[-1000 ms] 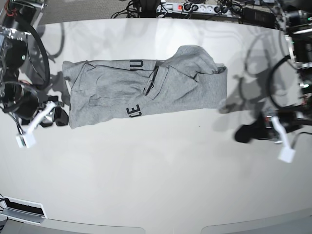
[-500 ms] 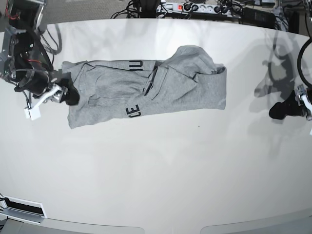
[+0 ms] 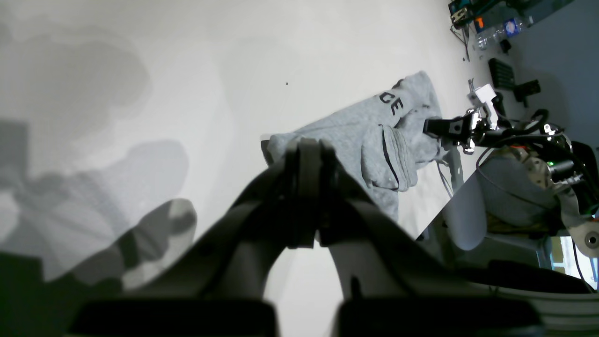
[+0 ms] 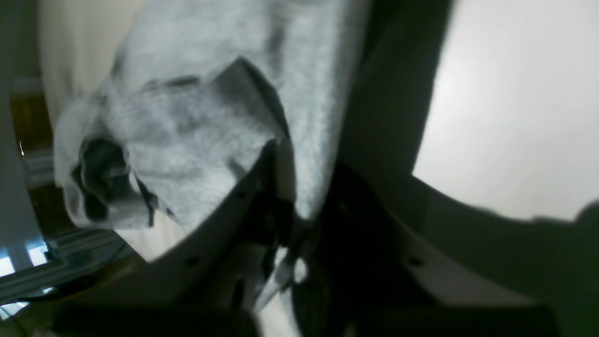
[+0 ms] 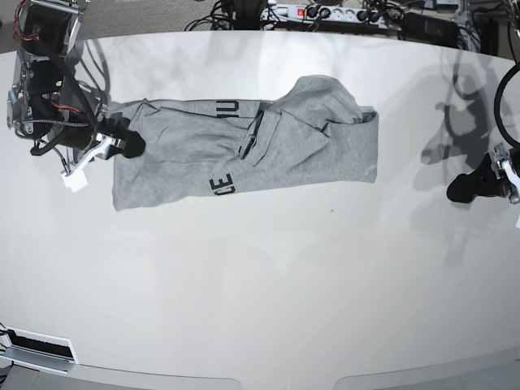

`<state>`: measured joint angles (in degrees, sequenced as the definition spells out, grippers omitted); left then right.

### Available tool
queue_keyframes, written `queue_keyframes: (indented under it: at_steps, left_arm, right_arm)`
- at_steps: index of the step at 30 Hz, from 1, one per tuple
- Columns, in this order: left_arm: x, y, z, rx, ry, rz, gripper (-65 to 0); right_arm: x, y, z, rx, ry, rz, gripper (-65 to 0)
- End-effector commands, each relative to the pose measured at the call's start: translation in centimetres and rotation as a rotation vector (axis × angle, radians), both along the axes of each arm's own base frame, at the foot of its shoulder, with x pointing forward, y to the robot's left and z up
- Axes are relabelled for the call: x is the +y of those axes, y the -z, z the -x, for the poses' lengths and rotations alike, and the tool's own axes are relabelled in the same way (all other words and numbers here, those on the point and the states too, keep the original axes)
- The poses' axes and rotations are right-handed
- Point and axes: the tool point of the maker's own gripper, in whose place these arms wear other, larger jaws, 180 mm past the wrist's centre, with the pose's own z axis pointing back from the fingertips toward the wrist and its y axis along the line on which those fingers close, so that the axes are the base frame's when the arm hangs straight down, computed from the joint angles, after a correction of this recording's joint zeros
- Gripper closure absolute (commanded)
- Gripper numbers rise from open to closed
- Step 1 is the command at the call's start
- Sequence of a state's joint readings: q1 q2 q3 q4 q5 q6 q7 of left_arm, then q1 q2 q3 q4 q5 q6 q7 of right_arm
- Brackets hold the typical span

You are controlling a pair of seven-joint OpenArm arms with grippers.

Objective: Layout the t-shirt on the table in an organized manner, then fold the t-shirt properly
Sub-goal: 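Grasp the folded bundle end with the right gripper and lift it, then fold the lifted bundle over onto itself with both grippers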

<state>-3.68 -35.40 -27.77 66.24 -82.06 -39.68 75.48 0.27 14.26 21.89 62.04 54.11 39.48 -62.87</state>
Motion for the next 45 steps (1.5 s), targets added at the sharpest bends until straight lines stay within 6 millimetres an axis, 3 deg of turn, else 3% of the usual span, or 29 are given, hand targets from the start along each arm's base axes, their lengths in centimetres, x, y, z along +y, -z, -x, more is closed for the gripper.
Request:
queue_keyframes:
  at_steps: [1, 5, 9, 13, 17, 20, 25, 31, 42, 43, 45]
  left_arm:
    - [0.7, -1.9, -1.0, -0.060, -0.006, -0.007, 0.0]
    - [0.7, -1.9, -1.0, -0.060, -0.006, -0.007, 0.0]
    - [0.7, -1.9, -1.0, -0.060, -0.006, -0.008, 0.0]
    - [0.7, -1.9, -1.0, -0.059, -0.006, -0.007, 0.0]
    - [0.7, -1.9, -1.0, -0.060, -0.006, -0.006, 0.0]
    - [0.7, -1.9, -1.0, -0.060, -0.006, -0.006, 0.0]
    - [0.3, -1.7, -1.0, -0.060, -0.006, 0.005, 0.0]
    - [0.0, -1.7, -1.0, -0.064, -0.007, 0.021, 0.0]
    - [-0.1, -1.8, -1.0, -0.065, -0.007, 0.027, 0.0]
    - [-0.1, -1.8, -1.0, -0.065, -0.007, 0.027, 0.0]
    - [-0.1, -1.8, -1.0, -0.066, -0.007, 0.029, 0.0]
  right_arm:
    - [-0.4, -2.1, -1.7, -0.075, -0.006, -0.006, 0.0]
    - [-0.9, -5.0, -2.8, -0.158, -0.070, 0.069, 0.0]
    - [-4.1, -8.9, -3.4, -0.270, -0.087, 0.232, 0.0]
    - [-7.2, -12.0, -2.3, -0.347, -0.071, 0.384, 0.0]
    - [-7.1, -15.1, -0.7, -0.430, -0.096, 0.474, 0.0]
    - [-4.6, -17.8, 0.2, -0.528, -0.149, 0.479, 0.0]
    - [2.1, -22.0, 1.1, -0.706, -0.230, 0.367, 0.0]
    - [10.1, -21.4, 1.8, -0.739, -0.334, 0.199, 0.0]
    - [22.5, -21.2, 1.5, -0.827, -0.545, 0.092, 0.0]
    - [23.4, -21.2, 1.2, -0.832, -0.568, 0.085, -2.5]
    - [24.5, -21.5, 0.8, -0.854, -0.606, 0.096, -22.6]
